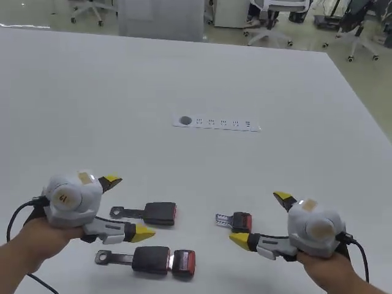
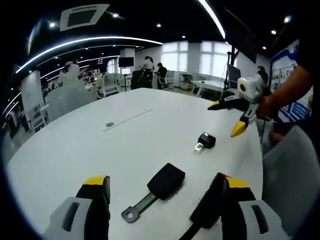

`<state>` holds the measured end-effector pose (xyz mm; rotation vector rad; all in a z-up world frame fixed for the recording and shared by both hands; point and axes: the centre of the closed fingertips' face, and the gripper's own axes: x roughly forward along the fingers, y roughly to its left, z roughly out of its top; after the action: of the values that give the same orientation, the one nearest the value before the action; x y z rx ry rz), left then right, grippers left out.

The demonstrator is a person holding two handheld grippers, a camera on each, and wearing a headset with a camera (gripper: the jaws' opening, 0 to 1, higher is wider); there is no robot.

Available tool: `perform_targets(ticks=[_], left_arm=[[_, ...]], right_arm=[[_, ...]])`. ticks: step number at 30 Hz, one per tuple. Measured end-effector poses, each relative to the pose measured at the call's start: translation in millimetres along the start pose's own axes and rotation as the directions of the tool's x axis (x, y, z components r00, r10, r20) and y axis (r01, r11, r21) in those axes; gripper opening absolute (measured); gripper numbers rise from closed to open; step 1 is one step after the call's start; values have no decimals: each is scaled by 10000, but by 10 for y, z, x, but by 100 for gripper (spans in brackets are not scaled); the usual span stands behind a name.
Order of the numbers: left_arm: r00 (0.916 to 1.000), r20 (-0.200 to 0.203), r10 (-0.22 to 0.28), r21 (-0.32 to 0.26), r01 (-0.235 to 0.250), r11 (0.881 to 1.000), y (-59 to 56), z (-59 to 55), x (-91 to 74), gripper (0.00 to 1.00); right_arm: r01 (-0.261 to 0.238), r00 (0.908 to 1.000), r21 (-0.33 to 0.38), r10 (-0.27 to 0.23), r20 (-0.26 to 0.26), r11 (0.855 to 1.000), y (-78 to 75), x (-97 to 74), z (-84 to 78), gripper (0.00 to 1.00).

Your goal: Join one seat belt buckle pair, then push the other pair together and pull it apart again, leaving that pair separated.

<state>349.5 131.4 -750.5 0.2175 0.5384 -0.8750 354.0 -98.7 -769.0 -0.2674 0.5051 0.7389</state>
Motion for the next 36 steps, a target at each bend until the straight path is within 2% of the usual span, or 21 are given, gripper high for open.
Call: perform_targets(ticks=[2, 3, 6, 9, 11, 12, 13, 14, 16, 20, 25, 28, 32, 36], left_arm=[[9998, 173, 40, -198, -36, 9998, -46, 3, -77, 97], [9996, 248, 130, -490, -118, 9987, -80, 3, -119, 99], [9980, 440, 454, -470, -434, 9980, -95, -4, -213, 99], [9949, 646, 776, -848, -720, 9938, -83, -60, -343, 100], [9944, 642, 840, -971, -776, 9922, -108, -88, -393, 100], [9948, 514, 874, -864, -828, 9928, -128, -117, -413, 100], [9950, 372, 927, -632, -902, 9939, -142, -149, -438, 100], [9939, 453, 1005, -557, -979, 9936, -169, -154, -467, 100], [9919, 657, 1092, -745, -1042, 9918, -200, -151, -522, 100], [9922, 499, 1145, -742, -1107, 9911, -269, -244, -571, 100], [9913, 592, 1175, -774, -1128, 9906, -343, -299, -647, 100], [9903, 495, 1300, -876, -1253, 9882, -337, -354, -696, 100], [9876, 613, 1443, -1092, -1371, 9845, -318, -375, -752, 100], [9876, 540, 1477, -1091, -1412, 9839, -332, -428, -781, 100]], right_arm=[[0, 9999, -20, 0, 112, 10000, 51, -43, 32, 96], [-21, 9999, -19, 22, 138, 10000, 85, -65, 35, 96], [71, 9999, -135, -69, 148, 9999, 136, -114, 24, 97], [97, 9997, -117, -94, 244, 9999, 196, -192, 4, 97], [82, 9977, 172, -93, 671, 9998, 233, -238, 20, 97], [103, 9980, 340, -124, 612, 9994, 238, -250, -12, 98], [272, 9993, 300, -279, 249, 9992, 234, -269, -96, 98], [308, 9993, 260, -313, 185, 9992, 244, -283, -123, 98], [343, 9987, 426, -358, 358, 9985, 271, -321, -155, 99], [567, 9978, 498, -583, 315, 9971, 303, -406, -211, 100], [829, 9956, 590, -852, 385, 9948, 322, -517, -261, 100], [904, 9948, 647, -931, 405, 9938, 346, -601, -292, 100], [1013, 9938, 743, -1043, 385, 9921, 387, -656, -338, 100], [880, 9956, 712, -901, 260, 9936, 489, -680, -391, 100]])
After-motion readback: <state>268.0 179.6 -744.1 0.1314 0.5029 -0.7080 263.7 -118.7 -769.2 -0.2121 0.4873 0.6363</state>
